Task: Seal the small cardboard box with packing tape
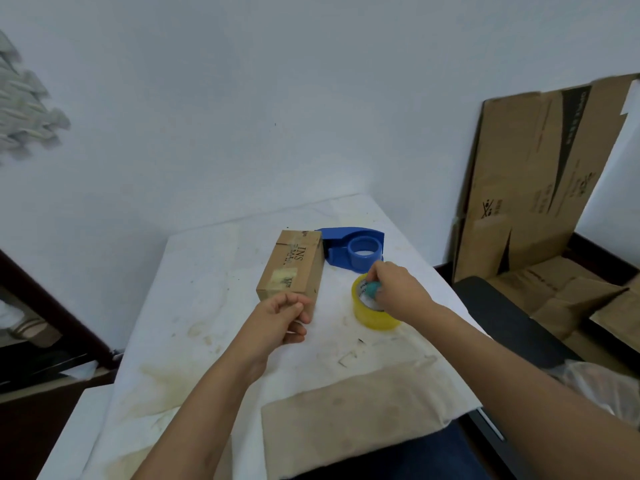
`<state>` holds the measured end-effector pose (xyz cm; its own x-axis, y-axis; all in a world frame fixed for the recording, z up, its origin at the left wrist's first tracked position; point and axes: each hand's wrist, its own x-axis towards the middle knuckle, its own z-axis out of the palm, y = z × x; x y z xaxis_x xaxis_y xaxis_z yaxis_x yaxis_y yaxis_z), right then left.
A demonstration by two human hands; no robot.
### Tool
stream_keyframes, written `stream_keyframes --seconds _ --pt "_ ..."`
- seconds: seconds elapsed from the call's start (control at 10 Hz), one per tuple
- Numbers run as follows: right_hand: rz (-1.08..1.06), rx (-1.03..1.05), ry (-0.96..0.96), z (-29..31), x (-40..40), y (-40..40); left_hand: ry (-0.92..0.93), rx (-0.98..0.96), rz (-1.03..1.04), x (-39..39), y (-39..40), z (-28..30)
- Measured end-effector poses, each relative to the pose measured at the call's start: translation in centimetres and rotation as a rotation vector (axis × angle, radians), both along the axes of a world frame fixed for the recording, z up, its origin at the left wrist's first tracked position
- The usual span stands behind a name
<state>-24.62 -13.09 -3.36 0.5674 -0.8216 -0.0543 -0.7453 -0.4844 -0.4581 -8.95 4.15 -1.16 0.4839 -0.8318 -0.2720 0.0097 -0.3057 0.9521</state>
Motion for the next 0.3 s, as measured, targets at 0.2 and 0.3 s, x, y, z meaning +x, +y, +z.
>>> stream_keyframes --seconds 0.2,0.3 --pt "0.010 0.043 -0.116 -0.24 -0.08 0.25 0.013 0.004 -0.003 0.35 0.13 -0.11" --pt "-0.089 0.052 -0.233 0.13 -0.12 -0.16 0.023 0.004 -0.004 0.23 0.11 -0.15"
